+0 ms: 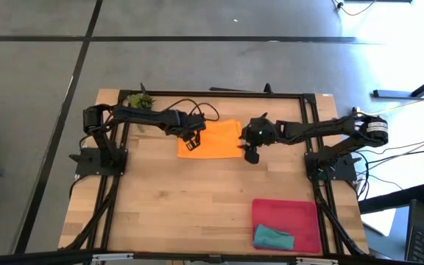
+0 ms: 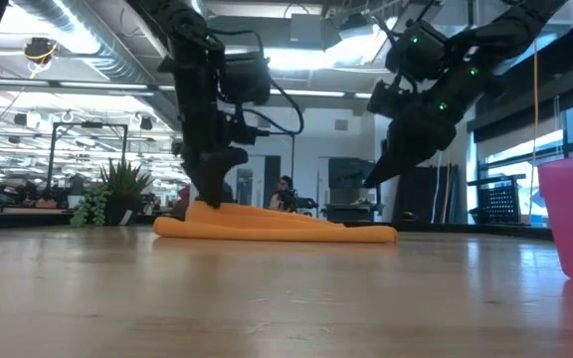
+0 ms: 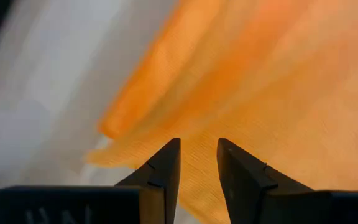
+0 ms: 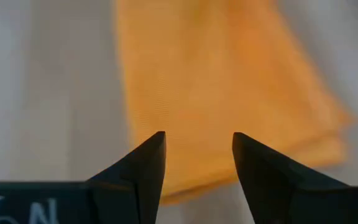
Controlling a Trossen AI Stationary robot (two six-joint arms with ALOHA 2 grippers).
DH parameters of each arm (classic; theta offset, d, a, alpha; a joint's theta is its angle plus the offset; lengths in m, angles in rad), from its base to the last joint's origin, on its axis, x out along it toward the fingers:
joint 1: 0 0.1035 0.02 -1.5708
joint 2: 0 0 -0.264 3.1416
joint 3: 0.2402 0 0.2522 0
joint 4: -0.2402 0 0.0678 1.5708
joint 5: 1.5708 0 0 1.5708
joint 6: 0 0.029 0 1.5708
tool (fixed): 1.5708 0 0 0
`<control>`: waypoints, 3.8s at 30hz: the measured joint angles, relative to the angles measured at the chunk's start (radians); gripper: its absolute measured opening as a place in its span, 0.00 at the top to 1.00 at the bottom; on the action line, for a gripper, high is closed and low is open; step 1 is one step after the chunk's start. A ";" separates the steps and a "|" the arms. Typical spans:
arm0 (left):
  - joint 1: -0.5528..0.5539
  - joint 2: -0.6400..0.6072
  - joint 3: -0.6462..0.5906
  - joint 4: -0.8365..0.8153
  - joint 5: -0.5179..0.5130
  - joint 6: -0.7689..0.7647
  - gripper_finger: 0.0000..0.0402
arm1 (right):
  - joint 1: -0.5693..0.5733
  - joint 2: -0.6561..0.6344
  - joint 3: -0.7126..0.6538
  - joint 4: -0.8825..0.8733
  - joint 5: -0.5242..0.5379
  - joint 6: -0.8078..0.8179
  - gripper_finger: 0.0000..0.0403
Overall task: Roll microfiber towels into tight, uniform cylinder then place into a basket
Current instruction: Fold the orange microfiber cloth
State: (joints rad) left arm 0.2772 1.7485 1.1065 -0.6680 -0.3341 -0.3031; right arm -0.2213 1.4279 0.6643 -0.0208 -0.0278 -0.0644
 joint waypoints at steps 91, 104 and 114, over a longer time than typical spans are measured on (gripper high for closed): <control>-0.361 -0.098 -0.288 0.264 0.199 -0.143 0.76 | 0.059 0.423 0.088 0.349 0.105 0.031 0.58; -0.466 -0.206 -0.288 0.213 0.054 -0.212 0.76 | 0.120 0.242 0.086 0.236 0.114 -0.262 0.58; -0.555 -0.352 -0.287 0.181 -0.075 -0.239 0.76 | 0.313 0.242 0.086 0.175 0.007 -0.378 0.58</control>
State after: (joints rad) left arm -0.2773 1.3966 0.8196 -0.4870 -0.4095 -0.5423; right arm 0.0917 1.6695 0.7506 0.1546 -0.0213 -0.4421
